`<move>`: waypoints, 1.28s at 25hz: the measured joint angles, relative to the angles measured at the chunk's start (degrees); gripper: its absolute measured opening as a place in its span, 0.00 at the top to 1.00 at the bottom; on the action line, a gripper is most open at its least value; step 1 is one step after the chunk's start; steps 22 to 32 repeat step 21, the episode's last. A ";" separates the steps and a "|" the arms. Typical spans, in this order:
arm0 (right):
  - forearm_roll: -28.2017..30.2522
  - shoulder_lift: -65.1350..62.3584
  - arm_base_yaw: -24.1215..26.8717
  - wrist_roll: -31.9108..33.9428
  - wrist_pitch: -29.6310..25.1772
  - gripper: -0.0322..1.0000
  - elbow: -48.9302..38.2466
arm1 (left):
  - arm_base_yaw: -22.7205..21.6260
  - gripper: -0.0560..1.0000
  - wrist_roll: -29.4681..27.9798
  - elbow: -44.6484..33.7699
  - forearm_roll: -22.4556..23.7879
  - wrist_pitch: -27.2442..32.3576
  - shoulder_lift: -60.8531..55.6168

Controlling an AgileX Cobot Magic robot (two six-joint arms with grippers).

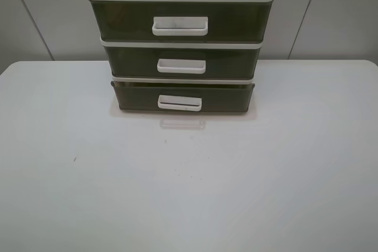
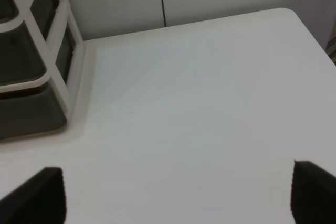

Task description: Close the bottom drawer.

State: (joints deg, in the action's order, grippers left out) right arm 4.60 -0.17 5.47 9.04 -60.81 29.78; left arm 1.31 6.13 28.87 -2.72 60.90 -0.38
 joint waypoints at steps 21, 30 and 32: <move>0.00 0.00 0.08 -0.06 0.00 0.25 0.00 | 0.00 0.27 0.00 0.00 0.00 0.00 0.00; 0.00 0.00 0.08 -0.06 0.00 0.25 0.00 | 0.00 0.27 0.00 0.00 0.00 0.00 0.00; 0.00 0.00 0.08 -0.06 0.00 0.25 0.00 | 0.00 0.27 0.00 0.00 0.00 0.00 0.00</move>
